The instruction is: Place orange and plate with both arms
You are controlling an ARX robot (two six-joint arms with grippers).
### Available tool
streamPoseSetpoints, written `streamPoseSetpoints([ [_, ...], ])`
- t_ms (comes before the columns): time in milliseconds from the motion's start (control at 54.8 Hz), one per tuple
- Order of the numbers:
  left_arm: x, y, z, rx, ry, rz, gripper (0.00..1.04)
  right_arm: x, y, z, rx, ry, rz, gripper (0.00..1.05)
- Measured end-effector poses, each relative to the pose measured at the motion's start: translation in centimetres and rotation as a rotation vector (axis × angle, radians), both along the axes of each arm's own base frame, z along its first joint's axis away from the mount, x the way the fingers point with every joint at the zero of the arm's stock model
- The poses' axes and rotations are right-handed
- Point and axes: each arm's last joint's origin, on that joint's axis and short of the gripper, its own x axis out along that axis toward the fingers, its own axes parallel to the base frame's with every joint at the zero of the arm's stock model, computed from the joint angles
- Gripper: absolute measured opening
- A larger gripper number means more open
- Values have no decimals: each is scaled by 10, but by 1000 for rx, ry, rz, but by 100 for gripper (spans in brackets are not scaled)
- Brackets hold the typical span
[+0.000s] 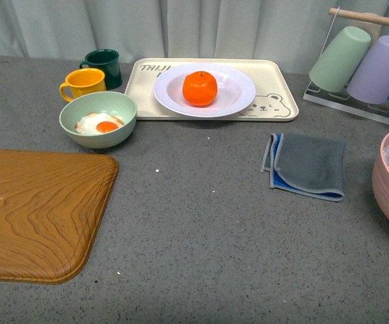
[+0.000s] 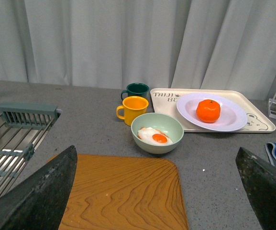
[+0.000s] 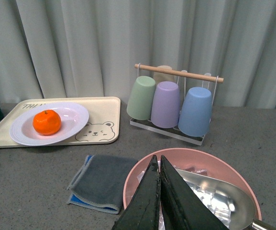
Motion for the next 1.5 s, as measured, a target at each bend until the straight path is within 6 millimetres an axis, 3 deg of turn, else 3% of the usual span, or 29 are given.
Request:
streamPoseSetpoints([
  [1442, 0, 0, 0, 0, 0, 0, 98, -36, 0, 0, 0, -8, 3, 1],
  [1497, 0, 0, 0, 0, 0, 0, 98, -36, 0, 0, -1, -8, 3, 5],
])
